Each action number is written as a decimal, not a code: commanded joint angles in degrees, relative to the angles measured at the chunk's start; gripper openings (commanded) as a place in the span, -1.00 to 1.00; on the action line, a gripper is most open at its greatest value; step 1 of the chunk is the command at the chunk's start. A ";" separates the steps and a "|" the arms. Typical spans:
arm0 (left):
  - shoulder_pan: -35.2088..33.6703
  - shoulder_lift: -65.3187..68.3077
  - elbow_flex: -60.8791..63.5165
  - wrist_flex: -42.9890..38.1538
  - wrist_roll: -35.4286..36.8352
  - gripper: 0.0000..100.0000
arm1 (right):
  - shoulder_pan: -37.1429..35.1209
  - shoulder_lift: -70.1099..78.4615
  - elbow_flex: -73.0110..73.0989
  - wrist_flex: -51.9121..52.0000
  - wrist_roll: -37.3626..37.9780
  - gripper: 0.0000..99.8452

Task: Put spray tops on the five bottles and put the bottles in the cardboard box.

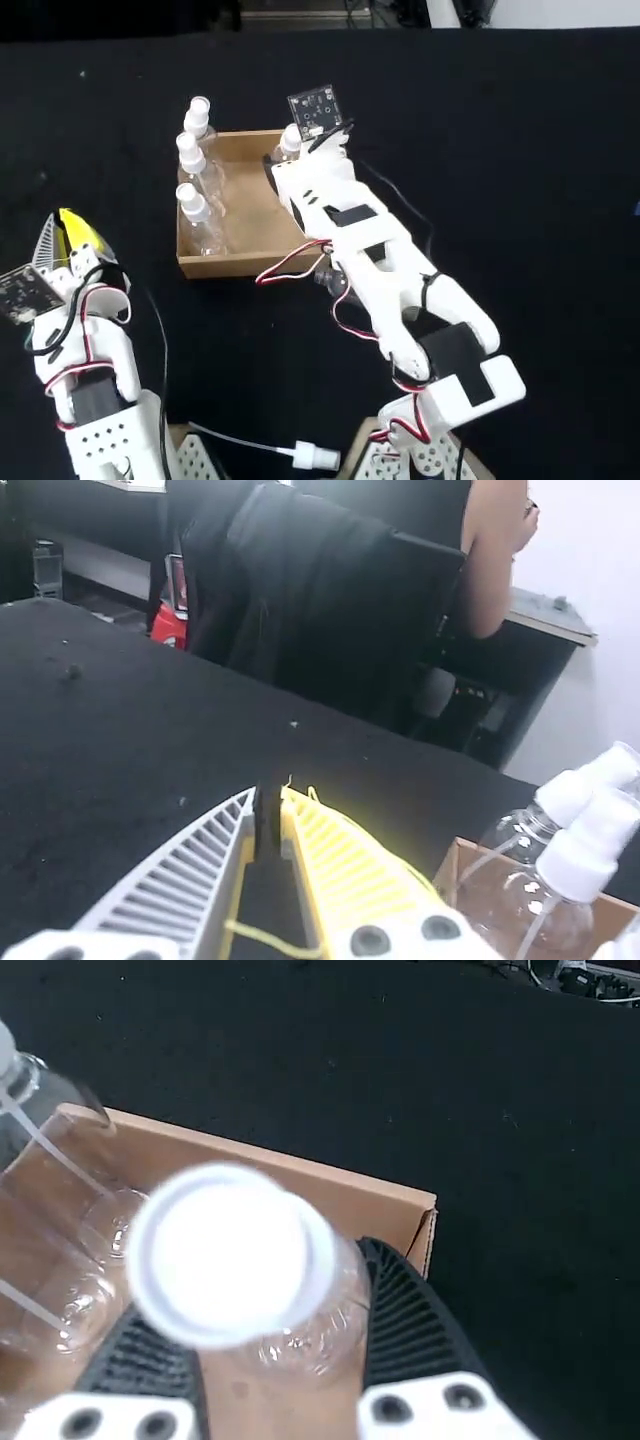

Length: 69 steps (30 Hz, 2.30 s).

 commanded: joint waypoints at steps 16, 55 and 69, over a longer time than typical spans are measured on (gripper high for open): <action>1.19 0.00 1.27 0.09 0.53 -0.94 | 0.53 -0.75 -3.38 -1.58 0.00 -0.71; 1.19 0.00 1.27 0.09 0.44 -0.94 | -1.32 -4.97 -3.91 7.03 -0.35 -0.08; 1.19 0.00 1.27 0.09 0.44 -0.94 | -1.14 -12.18 -1.01 8.70 -0.44 -0.08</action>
